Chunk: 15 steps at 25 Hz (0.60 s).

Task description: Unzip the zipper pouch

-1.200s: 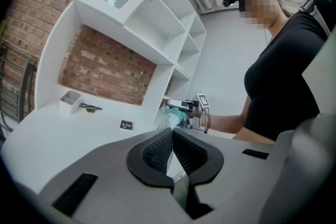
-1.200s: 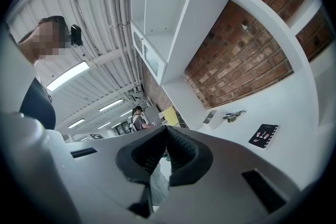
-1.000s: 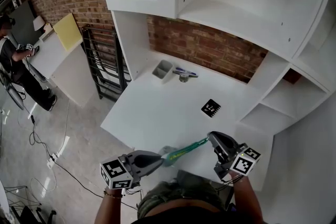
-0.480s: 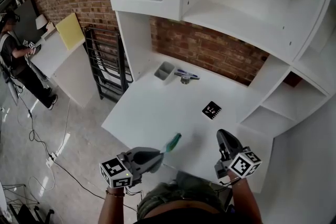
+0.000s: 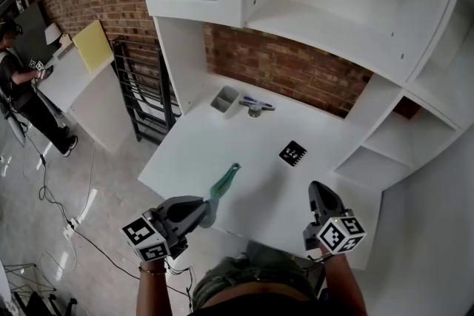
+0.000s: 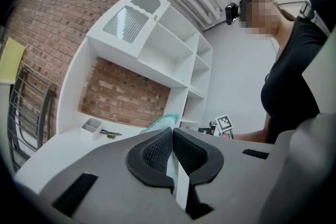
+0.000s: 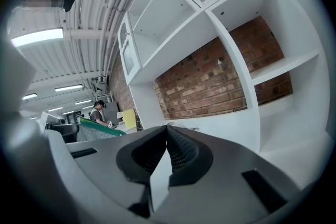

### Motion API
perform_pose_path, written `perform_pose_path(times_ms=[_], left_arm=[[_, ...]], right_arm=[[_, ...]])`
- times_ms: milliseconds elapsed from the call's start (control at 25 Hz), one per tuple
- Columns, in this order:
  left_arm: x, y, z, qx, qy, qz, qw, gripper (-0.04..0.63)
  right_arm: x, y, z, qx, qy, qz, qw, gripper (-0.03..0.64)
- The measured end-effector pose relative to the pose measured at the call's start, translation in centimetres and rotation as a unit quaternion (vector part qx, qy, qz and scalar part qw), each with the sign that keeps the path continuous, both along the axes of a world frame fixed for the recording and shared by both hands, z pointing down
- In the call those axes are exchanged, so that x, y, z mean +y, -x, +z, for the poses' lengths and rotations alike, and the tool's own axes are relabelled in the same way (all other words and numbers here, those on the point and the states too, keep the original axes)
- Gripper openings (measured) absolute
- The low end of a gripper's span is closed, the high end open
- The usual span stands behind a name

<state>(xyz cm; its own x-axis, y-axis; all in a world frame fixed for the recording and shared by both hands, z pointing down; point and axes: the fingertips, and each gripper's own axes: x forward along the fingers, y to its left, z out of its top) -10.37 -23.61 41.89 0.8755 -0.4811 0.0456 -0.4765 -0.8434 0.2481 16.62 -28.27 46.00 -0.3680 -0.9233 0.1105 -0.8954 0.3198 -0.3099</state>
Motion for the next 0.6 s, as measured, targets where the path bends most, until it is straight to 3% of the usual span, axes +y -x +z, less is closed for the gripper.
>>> perform_pose_path(times_ms=[600], left_arm=[[-1.9,-0.4,-1.5,0.003,-0.02,-0.007,0.9998,0.006]], right_arm=[[-0.1,-0.3,-0.1,-0.011,-0.009,-0.008,1.0,0.002]])
